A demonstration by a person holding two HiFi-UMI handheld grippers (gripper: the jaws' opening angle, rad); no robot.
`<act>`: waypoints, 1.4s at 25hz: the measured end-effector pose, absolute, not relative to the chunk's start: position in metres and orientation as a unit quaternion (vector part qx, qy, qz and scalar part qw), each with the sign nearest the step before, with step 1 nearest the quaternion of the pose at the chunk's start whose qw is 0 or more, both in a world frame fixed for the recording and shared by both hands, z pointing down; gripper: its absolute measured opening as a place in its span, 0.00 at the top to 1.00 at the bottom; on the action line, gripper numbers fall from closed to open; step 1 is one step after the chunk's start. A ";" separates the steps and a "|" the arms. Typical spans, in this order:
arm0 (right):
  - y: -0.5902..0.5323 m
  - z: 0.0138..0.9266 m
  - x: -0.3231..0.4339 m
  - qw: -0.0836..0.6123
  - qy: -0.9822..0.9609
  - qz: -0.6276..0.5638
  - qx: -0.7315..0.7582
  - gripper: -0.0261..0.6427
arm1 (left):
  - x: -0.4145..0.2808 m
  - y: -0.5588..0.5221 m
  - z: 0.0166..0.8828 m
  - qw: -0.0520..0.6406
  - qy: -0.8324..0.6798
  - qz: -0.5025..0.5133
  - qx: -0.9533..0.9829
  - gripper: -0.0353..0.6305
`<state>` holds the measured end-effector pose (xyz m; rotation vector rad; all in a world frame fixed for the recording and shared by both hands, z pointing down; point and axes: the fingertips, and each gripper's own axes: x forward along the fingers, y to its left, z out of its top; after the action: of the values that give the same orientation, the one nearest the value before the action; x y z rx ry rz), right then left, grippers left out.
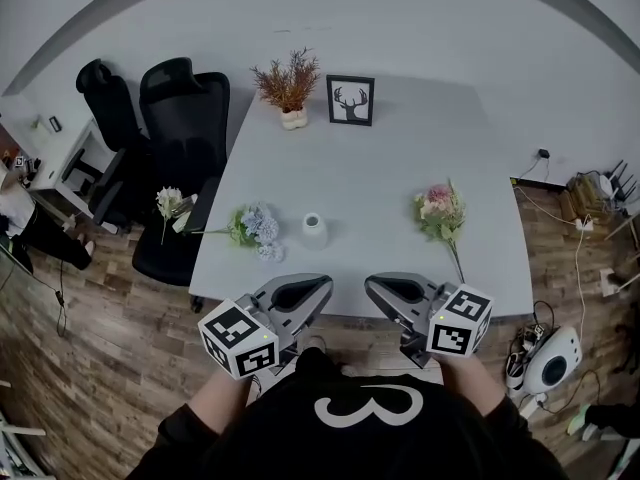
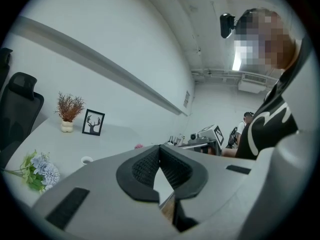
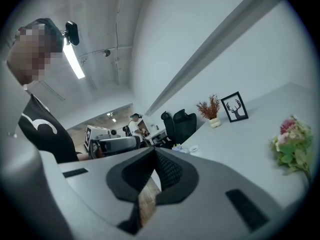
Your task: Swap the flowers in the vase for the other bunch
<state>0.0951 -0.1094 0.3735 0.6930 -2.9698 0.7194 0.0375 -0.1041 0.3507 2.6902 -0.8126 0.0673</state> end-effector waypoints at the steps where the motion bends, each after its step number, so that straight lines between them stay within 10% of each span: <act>1: -0.110 0.374 0.097 0.003 -0.947 0.229 0.224 0.95 | 0.039 -0.105 0.351 0.166 -0.282 0.024 0.945 0.93; 23: -0.189 0.420 0.226 0.045 -0.873 0.245 0.419 0.94 | 0.065 -0.171 0.363 0.180 -0.211 0.057 0.959 0.93; 35: -0.285 0.461 0.297 0.240 -0.808 0.177 0.508 0.56 | 0.044 -0.231 0.365 0.219 -0.181 0.064 0.957 0.93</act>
<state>0.2971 -0.2846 0.4606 1.3898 -2.2116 0.4854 0.0441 -0.2305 0.3654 2.6479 -0.5007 0.1780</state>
